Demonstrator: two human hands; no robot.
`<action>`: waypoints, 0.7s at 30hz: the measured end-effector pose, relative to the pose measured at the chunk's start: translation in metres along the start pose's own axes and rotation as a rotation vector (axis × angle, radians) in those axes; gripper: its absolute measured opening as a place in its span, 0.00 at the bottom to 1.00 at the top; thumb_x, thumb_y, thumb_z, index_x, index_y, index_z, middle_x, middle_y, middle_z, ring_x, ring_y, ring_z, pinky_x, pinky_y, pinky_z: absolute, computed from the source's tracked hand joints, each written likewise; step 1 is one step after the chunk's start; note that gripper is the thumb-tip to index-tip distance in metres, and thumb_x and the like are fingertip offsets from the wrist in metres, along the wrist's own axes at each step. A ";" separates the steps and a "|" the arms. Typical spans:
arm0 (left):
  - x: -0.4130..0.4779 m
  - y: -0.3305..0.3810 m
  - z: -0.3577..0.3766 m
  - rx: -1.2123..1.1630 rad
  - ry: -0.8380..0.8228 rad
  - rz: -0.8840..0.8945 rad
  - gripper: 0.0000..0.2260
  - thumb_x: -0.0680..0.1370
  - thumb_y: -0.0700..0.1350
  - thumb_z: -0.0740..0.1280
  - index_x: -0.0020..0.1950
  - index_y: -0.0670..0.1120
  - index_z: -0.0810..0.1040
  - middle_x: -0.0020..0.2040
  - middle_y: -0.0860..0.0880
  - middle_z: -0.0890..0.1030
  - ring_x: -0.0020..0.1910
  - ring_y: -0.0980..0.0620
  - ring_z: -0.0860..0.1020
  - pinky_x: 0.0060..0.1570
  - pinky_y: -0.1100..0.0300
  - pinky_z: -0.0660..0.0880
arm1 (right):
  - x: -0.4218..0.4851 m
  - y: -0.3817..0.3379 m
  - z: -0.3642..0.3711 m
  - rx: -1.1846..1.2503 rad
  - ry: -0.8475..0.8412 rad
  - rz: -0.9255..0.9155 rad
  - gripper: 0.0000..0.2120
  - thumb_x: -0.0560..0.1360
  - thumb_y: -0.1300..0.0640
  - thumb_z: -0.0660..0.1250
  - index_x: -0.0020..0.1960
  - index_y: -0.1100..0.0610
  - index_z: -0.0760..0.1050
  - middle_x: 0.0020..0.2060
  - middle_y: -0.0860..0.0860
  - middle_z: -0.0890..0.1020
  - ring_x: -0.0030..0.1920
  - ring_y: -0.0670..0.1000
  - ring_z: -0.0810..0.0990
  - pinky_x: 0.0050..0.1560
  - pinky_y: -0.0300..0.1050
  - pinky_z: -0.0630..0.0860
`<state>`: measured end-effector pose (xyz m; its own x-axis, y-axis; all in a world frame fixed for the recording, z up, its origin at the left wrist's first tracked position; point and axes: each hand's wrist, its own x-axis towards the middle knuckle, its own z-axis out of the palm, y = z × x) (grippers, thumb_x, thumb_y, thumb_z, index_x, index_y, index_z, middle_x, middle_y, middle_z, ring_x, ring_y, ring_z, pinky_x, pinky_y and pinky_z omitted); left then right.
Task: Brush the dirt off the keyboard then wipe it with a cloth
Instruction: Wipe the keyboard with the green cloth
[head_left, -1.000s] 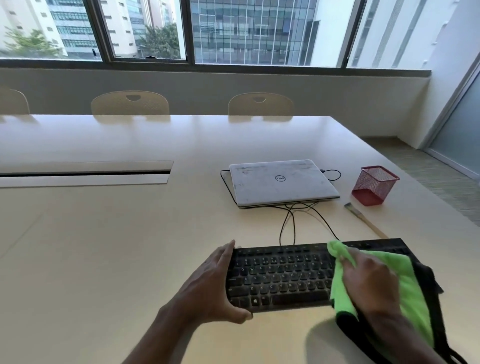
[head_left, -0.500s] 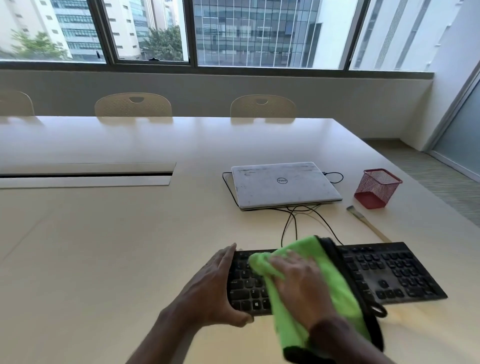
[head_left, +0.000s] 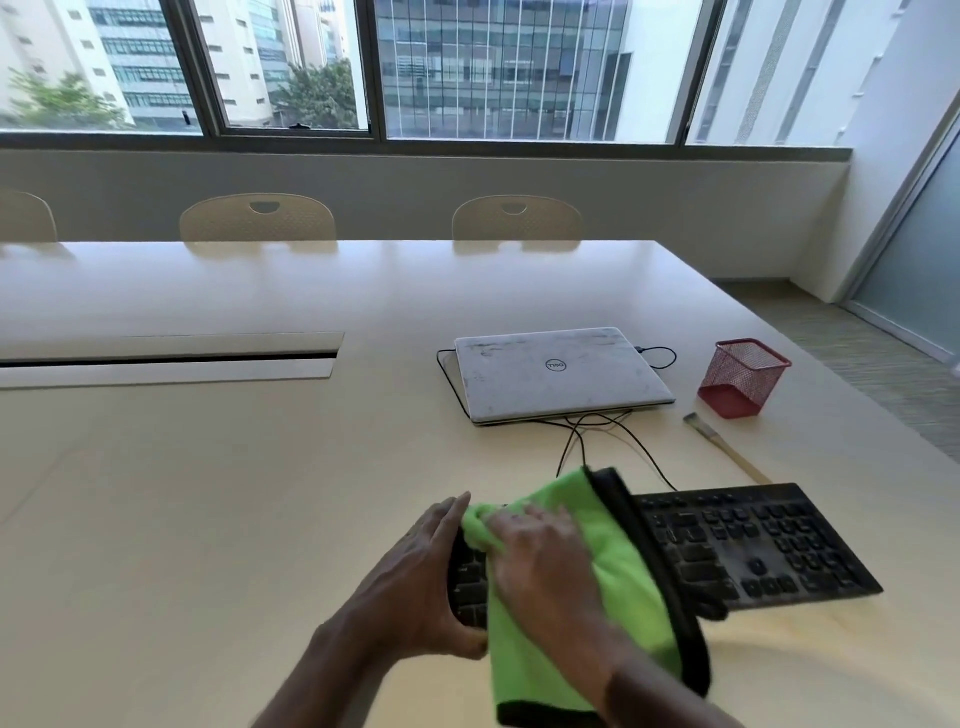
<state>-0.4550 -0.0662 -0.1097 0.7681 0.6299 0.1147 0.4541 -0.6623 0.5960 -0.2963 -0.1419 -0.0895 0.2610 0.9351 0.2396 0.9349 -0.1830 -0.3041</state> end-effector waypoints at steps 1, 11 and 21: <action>0.000 0.001 0.000 -0.006 -0.001 0.002 0.65 0.60 0.67 0.79 0.84 0.45 0.46 0.78 0.58 0.59 0.76 0.59 0.61 0.74 0.68 0.60 | 0.001 -0.007 0.001 0.004 -0.019 -0.048 0.18 0.77 0.53 0.68 0.66 0.48 0.80 0.61 0.48 0.84 0.65 0.53 0.80 0.71 0.59 0.69; -0.003 0.003 -0.004 -0.017 -0.052 -0.021 0.64 0.62 0.66 0.78 0.83 0.49 0.39 0.77 0.58 0.57 0.69 0.61 0.62 0.68 0.75 0.60 | -0.003 0.127 -0.055 -0.124 0.077 0.454 0.17 0.80 0.47 0.66 0.67 0.47 0.78 0.56 0.53 0.84 0.56 0.56 0.81 0.60 0.59 0.76; 0.000 -0.002 0.000 0.018 -0.034 -0.017 0.65 0.61 0.65 0.78 0.83 0.45 0.41 0.76 0.59 0.56 0.76 0.58 0.60 0.70 0.75 0.55 | -0.031 -0.019 -0.002 0.007 0.039 -0.087 0.11 0.60 0.52 0.76 0.42 0.47 0.83 0.36 0.47 0.86 0.35 0.48 0.85 0.40 0.47 0.83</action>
<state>-0.4558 -0.0647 -0.1112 0.7750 0.6272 0.0779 0.4750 -0.6593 0.5829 -0.3222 -0.1680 -0.0896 0.1886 0.9347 0.3014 0.9528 -0.0998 -0.2869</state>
